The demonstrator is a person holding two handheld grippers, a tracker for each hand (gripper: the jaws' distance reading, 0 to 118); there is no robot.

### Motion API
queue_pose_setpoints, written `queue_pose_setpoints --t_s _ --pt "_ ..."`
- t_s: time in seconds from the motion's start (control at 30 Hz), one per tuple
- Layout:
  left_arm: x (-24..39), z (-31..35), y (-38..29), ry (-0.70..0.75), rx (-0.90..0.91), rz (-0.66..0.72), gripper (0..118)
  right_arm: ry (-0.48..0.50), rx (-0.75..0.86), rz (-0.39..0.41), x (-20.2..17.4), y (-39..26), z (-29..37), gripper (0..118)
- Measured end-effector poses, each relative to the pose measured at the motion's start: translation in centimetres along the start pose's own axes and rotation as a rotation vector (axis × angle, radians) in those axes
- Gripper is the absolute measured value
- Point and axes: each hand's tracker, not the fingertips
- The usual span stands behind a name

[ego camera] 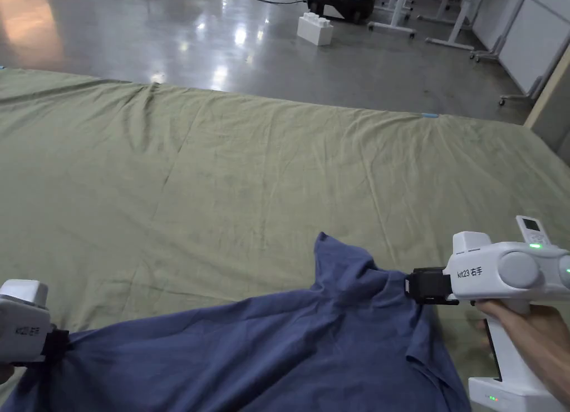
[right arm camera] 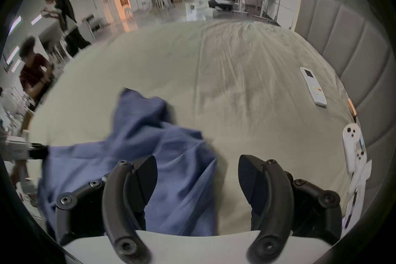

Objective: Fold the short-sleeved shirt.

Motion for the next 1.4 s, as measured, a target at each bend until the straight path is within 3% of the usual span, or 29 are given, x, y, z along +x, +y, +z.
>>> queue_pose_setpoints --t_s 0.07,0.1,0.13,0.2,0.23,0.27,0.4,0.5,0.63,0.77,0.87,1.0,1.07,1.3,1.33,1.37,1.4 --pt "-0.3 -0.1 0.2 -0.010 0.000 0.018 8 0.002 -0.065 -0.010 0.4 -0.2 -3.2 81" --pt "-0.3 -0.1 0.2 -0.010 -0.001 0.040 8 0.024 -0.095 -0.028 0.5 -0.5 -4.3 76" --pt "-0.1 -0.1 0.3 -0.006 -0.002 0.040 8 0.033 -0.127 -0.055 0.5 -1.1 -4.9 63" --pt "0.1 -0.4 0.4 0.013 -0.001 -0.002 8 0.008 -0.057 -0.025 0.4 -1.1 -3.8 57" --pt "0.3 -0.3 0.4 0.020 0.002 -0.020 8 0.010 -0.041 -0.026 0.6 -1.2 -3.2 38" --pt "0.3 -0.1 0.4 0.021 0.004 -0.030 8 0.032 -0.023 -0.019 0.3 -1.2 -2.3 1" --pt "-1.1 3.5 0.1 -0.037 0.108 0.097 8 0.112 0.091 -0.042 0.4 -2.4 3.0 1" --pt "-2.0 9.2 -0.7 -0.112 0.286 0.036 8 0.127 0.201 -0.024 0.5 -4.6 9.5 1" --pt "-3.8 16.9 -4.1 -0.185 0.426 0.040 8 0.143 0.355 -0.059 -0.1 -9.5 19.2 1" --pt "-6.2 21.4 -10.1 -0.252 0.480 0.065 8 0.141 0.428 -0.155 1.0 -17.6 26.3 1" --pt "-7.4 21.4 -14.8 -0.317 0.451 0.139 8 0.131 0.401 -0.234 1.8 -23.7 27.6 1" --pt "-6.9 18.2 -19.3 -0.321 0.377 0.166 8 0.106 0.312 -0.266 1.0 -30.1 25.7 1" --pt "-6.6 16.0 -20.8 -0.327 0.350 0.158 8 0.118 0.262 -0.322 1.3 -31.9 23.6 1" --pt "-7.7 13.4 -23.1 -0.333 0.308 0.198 10 0.094 0.249 -0.362 1.8 -34.9 21.5 2" --pt "-7.7 13.2 -23.1 -0.321 0.299 0.180 22 0.091 0.260 -0.340 1.4 -35.1 21.6 9" --pt "-7.5 13.3 -23.2 -0.271 0.277 0.144 52 0.090 0.253 -0.322 1.1 -34.9 21.6 42" --pt "-7.3 13.5 -23.1 -0.204 0.274 0.113 74 0.073 0.237 -0.298 0.9 -34.6 21.7 73"
